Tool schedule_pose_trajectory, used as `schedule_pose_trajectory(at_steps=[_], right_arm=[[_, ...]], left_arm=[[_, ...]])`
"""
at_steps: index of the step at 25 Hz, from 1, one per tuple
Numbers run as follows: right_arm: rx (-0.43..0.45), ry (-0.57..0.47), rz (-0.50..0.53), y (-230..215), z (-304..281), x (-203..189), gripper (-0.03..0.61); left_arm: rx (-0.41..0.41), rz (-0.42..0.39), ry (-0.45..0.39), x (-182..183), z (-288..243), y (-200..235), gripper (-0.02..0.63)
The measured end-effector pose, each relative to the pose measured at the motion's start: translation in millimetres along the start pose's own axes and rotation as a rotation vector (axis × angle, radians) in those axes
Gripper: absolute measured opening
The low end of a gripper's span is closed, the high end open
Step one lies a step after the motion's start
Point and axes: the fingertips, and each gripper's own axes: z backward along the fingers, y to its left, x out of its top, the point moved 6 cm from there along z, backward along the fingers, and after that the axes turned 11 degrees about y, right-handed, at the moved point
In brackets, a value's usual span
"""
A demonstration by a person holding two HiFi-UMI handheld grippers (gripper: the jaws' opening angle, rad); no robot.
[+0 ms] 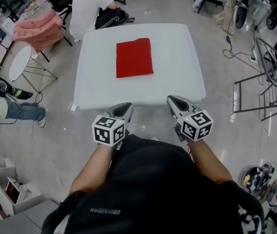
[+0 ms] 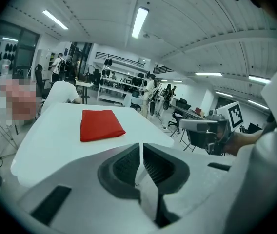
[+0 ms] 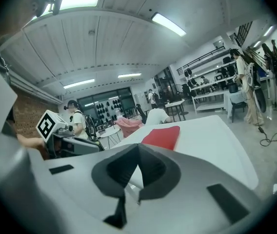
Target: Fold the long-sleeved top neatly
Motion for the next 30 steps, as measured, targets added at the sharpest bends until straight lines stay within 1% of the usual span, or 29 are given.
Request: schedule_pose_trajectory(at_steps=[2, 6, 8, 16, 24, 30], right_arm=[[0.004, -0.001, -0.019, 0.7, 0.5, -2.7, 0.003], [0.000, 0.015, -0.007, 3.6, 0.8, -9.2, 0.003], [-0.002, 0.017, -0.017, 3.1, -2.4, -10.8, 0.003], [-0.008, 0.034, -0.009, 3.4, 2.4, -19.5, 0.003], [-0.002, 0.032, -0.009, 1.4, 0.7, -17.2, 0.003], [0.002, 0.029, -0.004, 2.0, 0.5, -9.8, 0.003]], left_arm=[[0.002, 0.000, 0.003, -2.0, 0.1, 0.5, 0.023], [0.014, -0.014, 0.005, -4.4, 1.4, -1.3, 0.023], [0.025, -0.021, 0.001, -4.4, 3.4, -0.8, 0.023], [0.037, -0.007, 0.000, -6.8, 4.6, -0.1, 0.023], [0.053, -0.027, -0.010, 1.0, 6.5, 1.6, 0.023], [0.055, -0.019, -0.019, 5.2, 8.0, 3.5, 0.023]])
